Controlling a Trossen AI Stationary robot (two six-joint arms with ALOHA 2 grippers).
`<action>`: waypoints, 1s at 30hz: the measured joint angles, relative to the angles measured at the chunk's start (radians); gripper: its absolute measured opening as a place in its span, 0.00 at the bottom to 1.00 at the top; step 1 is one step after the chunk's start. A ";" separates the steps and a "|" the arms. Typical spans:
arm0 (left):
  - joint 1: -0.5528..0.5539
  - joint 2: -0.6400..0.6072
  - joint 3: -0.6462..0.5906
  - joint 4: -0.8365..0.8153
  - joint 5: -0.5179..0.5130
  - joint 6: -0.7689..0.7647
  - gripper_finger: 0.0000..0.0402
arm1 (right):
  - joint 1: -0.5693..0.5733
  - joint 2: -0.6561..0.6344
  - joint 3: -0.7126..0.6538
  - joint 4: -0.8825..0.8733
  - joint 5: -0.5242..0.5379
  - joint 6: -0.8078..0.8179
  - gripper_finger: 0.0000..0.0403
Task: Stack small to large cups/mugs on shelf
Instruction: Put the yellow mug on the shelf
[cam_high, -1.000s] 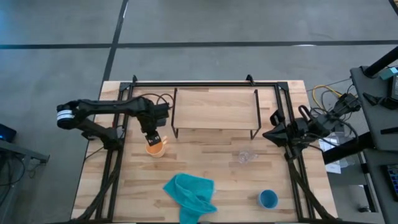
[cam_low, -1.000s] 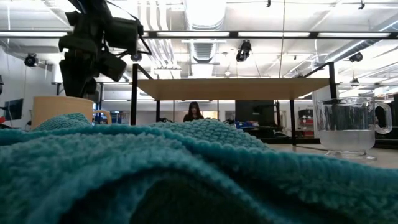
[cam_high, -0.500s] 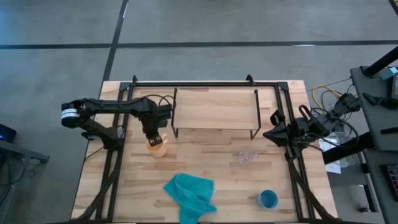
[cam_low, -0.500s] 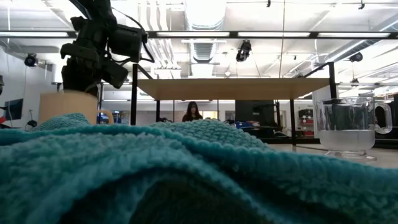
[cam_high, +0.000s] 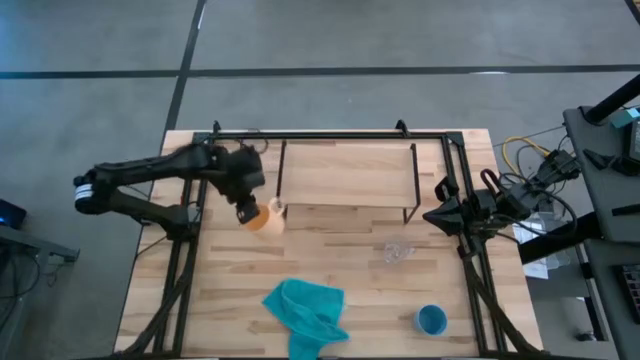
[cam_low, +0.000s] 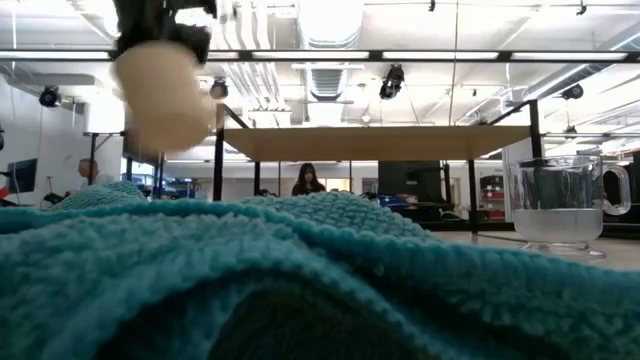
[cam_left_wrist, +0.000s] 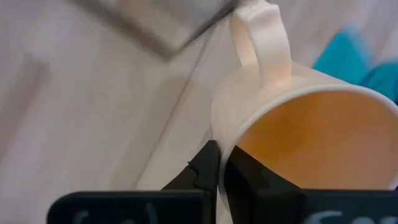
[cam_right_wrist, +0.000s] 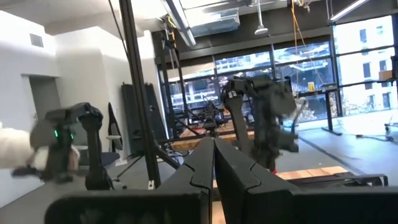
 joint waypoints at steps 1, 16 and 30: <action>0.001 -0.003 0.035 0.015 -0.001 0.000 0.00 | 0.000 0.000 0.000 0.000 0.001 -0.002 0.02; 0.002 0.292 0.637 -0.207 -0.142 0.137 0.00 | 0.000 0.000 0.000 0.000 0.027 -0.002 0.02; 0.001 0.596 1.125 -0.333 -0.276 0.315 0.00 | 0.000 0.000 0.000 -0.001 0.026 -0.002 0.02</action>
